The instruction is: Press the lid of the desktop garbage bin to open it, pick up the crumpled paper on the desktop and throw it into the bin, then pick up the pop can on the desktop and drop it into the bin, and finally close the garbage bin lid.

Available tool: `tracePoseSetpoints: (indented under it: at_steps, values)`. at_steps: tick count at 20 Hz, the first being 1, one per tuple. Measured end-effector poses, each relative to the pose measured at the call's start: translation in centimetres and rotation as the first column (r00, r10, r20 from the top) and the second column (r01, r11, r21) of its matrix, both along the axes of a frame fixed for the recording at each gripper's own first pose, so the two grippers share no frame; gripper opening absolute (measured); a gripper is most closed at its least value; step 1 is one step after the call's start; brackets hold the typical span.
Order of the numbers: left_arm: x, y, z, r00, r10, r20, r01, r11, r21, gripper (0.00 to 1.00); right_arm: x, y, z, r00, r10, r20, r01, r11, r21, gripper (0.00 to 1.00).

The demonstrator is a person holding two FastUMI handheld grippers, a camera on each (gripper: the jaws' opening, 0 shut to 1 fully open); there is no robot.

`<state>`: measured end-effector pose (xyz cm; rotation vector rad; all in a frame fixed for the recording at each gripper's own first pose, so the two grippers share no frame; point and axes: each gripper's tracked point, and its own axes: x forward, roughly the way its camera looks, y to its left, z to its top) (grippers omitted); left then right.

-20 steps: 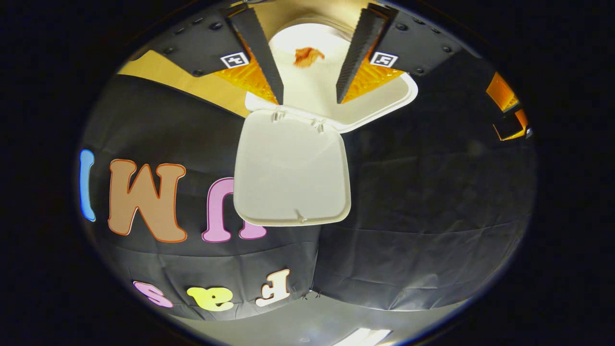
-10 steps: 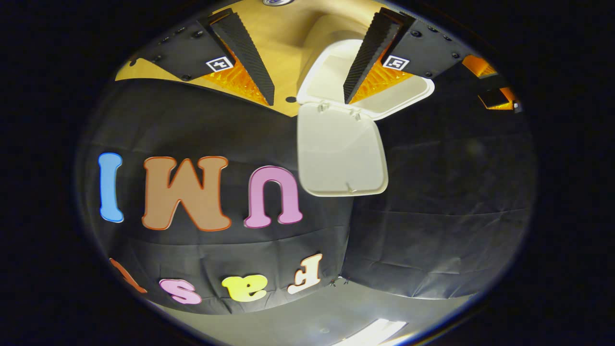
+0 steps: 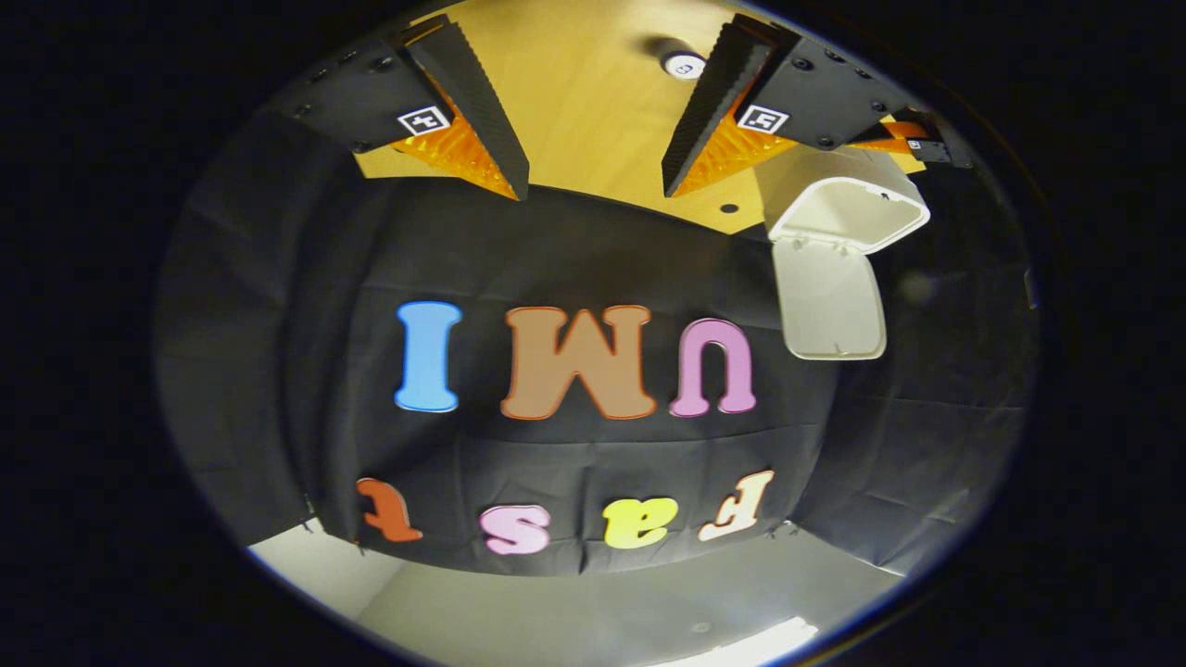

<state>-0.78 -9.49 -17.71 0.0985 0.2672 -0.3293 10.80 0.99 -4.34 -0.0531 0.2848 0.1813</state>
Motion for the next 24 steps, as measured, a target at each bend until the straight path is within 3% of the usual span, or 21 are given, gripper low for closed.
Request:
tracePoseSetpoints:
  at_steps: [4, 8, 11, 15, 19, 24]
  values:
    - [2.6, -0.9, -5.0, 0.999, -0.014, -0.029, 0.015, 0.999, 0.034, 0.94, -5.1, -7.8, 1.0, 0.977, -0.214, 0.010, 0.214, 0.976, -0.030, 0.96]
    - [4.1, -2.0, -10.5, 0.995, -0.028, -0.092, 0.032, 0.998, 0.049, 0.94, -9.6, -13.4, 1.5, 0.915, -0.403, 0.002, 0.403, 0.915, -0.022, 0.96]
    - [4.2, -2.3, -13.6, 0.989, -0.019, -0.149, 0.026, 0.999, 0.047, 0.94, -11.8, -15.8, 1.5, 0.872, -0.490, 0.000, 0.490, 0.871, -0.022, 0.96]
    - [3.9, -2.3, -16.7, 0.978, -0.009, -0.210, 0.028, 0.996, 0.089, 0.94, -13.1, -15.9, 1.4, 0.857, -0.515, -0.004, 0.515, 0.857, -0.038, 0.96]
    - [4.1, -2.0, -17.7, 0.976, -0.005, -0.219, 0.032, 0.992, 0.123, 0.79, -12.4, -14.9, 0.9, 0.876, -0.482, -0.010, 0.481, 0.875, -0.056, 0.96]
    - [4.0, -2.3, -17.0, 0.973, 0.001, -0.229, 0.023, 0.995, 0.102, 0.78, -11.2, -13.6, 0.1, 0.900, -0.434, -0.027, 0.432, 0.900, -0.054, 0.96]
